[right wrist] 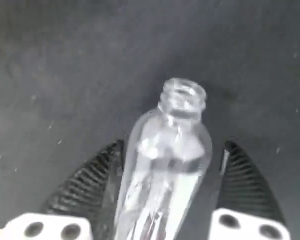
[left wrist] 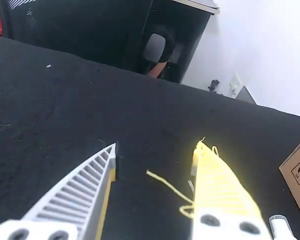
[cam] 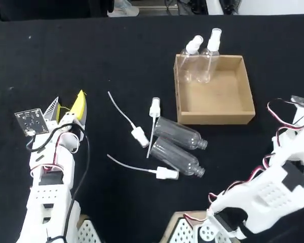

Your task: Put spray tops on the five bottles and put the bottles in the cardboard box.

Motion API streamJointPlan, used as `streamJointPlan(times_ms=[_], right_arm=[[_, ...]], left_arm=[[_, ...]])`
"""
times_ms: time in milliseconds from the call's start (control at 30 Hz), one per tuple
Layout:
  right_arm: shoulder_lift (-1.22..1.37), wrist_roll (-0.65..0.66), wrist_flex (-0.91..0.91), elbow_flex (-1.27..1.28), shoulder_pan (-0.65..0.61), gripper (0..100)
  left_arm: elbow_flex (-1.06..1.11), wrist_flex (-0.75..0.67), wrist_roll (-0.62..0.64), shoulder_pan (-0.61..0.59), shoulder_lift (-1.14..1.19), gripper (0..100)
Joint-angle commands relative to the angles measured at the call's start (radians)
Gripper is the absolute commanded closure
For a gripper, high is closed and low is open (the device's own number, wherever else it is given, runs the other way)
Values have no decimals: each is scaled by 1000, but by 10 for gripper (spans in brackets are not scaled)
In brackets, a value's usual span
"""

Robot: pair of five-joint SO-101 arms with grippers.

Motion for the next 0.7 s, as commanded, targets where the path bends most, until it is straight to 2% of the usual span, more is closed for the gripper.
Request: streamJointPlan(times_ms=[0,133,267,333,500,667], right_arm=[[44,-8,8,-110,-28,747],[116,-3,54,-176,-28,788],[128,-11,98,-259,-20,991],[119,-20,127,-297,-20,969],[51,-44,192,-364,-37,988],[-94,-44,181,-308,-80,988]], left_arm=[[-41,-17,-9,12,-23,759],[-41,-17,-9,12,-23,759],[-41,-17,-9,12,-23,759],[-41,-17,-9,12,-23,759],[-41,-17,-9,12,-23,759],[-41,-17,-9,12,-23,759]])
